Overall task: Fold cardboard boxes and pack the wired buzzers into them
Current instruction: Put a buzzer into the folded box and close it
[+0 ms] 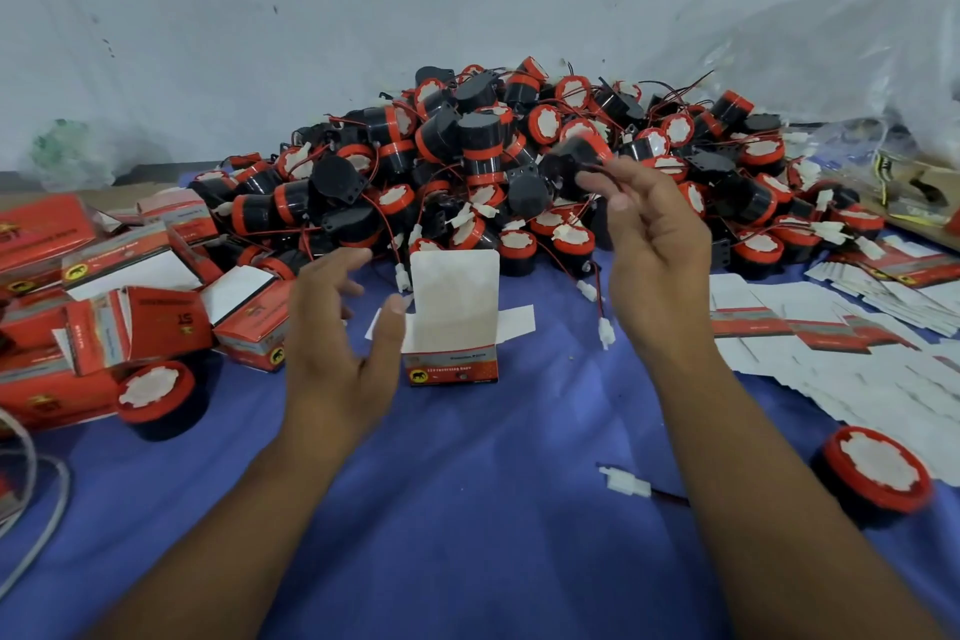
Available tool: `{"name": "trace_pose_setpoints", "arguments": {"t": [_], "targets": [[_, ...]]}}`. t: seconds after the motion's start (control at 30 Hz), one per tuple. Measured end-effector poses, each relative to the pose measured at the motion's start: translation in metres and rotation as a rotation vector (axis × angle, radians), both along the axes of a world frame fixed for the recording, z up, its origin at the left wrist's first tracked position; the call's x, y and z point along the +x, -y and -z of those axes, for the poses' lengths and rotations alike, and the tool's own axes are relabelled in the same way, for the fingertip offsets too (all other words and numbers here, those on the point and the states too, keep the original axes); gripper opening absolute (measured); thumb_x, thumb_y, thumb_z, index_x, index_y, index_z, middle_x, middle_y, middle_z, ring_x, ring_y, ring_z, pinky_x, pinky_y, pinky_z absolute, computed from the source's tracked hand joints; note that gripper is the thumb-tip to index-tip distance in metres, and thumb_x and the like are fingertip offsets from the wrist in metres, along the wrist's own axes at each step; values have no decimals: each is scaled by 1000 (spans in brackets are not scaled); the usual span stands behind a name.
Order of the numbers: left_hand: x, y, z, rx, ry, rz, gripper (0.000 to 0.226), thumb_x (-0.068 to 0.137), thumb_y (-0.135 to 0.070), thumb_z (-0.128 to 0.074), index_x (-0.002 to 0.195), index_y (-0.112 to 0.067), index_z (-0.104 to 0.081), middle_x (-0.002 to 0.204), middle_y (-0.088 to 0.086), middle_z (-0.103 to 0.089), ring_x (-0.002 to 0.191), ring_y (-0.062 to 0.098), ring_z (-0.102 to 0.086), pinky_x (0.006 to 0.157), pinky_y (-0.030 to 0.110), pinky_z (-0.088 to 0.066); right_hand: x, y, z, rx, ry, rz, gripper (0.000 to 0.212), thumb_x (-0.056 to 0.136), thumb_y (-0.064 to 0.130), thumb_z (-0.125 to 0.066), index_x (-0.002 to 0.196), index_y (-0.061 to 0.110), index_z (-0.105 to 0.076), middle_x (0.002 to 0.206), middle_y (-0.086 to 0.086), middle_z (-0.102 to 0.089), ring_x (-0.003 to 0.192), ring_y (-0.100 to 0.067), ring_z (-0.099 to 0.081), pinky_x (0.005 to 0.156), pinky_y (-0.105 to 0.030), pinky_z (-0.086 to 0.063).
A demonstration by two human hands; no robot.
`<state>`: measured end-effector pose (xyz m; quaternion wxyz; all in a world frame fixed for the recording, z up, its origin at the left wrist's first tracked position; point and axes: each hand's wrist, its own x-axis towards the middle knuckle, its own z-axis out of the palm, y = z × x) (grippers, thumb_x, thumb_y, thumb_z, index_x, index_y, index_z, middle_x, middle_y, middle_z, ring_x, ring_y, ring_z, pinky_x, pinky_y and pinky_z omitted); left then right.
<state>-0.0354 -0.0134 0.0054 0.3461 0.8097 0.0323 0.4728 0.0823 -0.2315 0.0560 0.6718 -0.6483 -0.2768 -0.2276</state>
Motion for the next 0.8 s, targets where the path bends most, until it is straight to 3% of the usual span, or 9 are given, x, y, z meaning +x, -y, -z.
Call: {"name": "trace_pose_setpoints", "arguments": {"t": [0.13,0.2,0.27,0.33,0.43,0.57,0.67,0.73,0.8], "targets": [[-2,16,-3,45,-22,146,69,89,-45,-61,148,-28,-30,133,-3,-50,97,7,-57,79,13,-44,-17,-14,-9,273,-159,-587,26,98,0,-46,112,10,-66,102,-8,-77,107,-22,-70,95,-25,-51],[-2,18,-4,98,-43,158,79,86,-48,-65,151,-28,-25,139,-4,-45,110,1,-55,87,11,-43,-24,-22,-4,266,-253,-747,25,97,0,-46,108,6,-67,98,-13,-76,101,-26,-72,92,-30,-53],[-3,19,-3,177,-40,134,80,83,-48,-67,149,-25,-28,142,-6,-40,128,-12,-39,99,5,-34,-28,-29,3,206,-305,-830,24,98,1,-46,110,5,-67,98,-14,-76,99,-26,-72,92,-32,-53],[-4,20,-3,196,-47,121,77,81,-50,-67,146,-27,-32,138,-14,-40,127,-20,-31,100,0,-29,-31,-32,6,161,-310,-828,23,98,3,-47,112,5,-66,100,-12,-75,100,-25,-71,92,-32,-53],[-6,25,-4,69,-36,162,65,81,-54,-66,136,-32,-40,127,-37,-44,115,-15,-47,90,2,-39,-33,-36,8,152,-308,-773,24,98,2,-48,116,4,-64,105,-14,-74,99,-27,-69,94,-37,-53],[-3,32,-5,-341,14,224,53,83,-55,-62,123,-27,-41,112,-9,-61,84,21,-63,70,41,-56,-43,-45,11,56,-256,-679,35,95,-6,-53,126,7,-63,94,-4,-71,73,-14,-60,76,-26,-52],[-2,28,-5,-196,28,76,57,88,-49,-67,128,-20,-39,107,-39,-52,93,-7,-58,70,8,-46,-53,-51,16,-259,-40,-415,35,96,-2,-57,129,10,-64,84,1,-68,62,-9,-56,64,-25,-52],[-3,22,-7,-151,-2,21,60,87,-54,-66,131,-22,-39,104,-45,-49,95,-17,-54,69,0,-40,-60,-53,15,-414,165,-259,25,96,1,-60,118,7,-68,81,10,-62,63,-8,-54,64,-22,-49],[-3,17,-7,-128,-38,-11,56,85,-58,-62,127,-27,-41,99,-46,-52,90,-19,-55,67,0,-41,-67,-53,9,-444,306,-262,14,93,-1,-62,103,6,-70,82,18,-57,68,-7,-53,68,-22,-46]]}}
